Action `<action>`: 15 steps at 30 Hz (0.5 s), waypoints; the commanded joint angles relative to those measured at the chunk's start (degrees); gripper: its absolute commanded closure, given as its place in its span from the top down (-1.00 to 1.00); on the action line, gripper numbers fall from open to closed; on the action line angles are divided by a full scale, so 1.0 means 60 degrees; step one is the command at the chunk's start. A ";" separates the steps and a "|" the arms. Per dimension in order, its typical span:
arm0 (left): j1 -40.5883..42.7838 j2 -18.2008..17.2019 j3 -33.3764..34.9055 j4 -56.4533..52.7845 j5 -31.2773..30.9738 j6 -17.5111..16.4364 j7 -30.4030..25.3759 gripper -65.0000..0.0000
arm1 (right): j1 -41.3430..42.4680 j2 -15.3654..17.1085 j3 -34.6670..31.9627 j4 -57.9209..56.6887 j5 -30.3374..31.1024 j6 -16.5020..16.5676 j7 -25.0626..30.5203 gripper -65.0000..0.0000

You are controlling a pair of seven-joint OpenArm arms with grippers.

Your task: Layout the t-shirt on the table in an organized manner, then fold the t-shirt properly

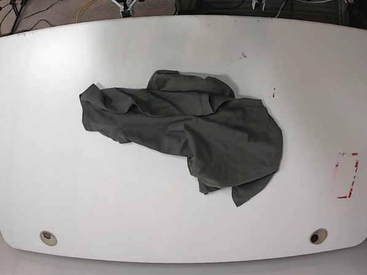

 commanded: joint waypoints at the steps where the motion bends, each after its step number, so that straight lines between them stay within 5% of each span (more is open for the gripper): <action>1: 0.0237 -0.0035 -0.0014 0.0020 0.0009 0.0012 -0.0283 -0.64 | -0.0402 -0.0181 0.0027 0.0650 0.0005 0.0012 0.0056 -0.33; 15: 0.1307 -0.0269 -0.0043 0.1294 -0.0006 0.0012 -0.1338 -0.64 | -0.1985 -0.0562 0.0013 0.3228 0.0005 0.0071 0.0027 -0.33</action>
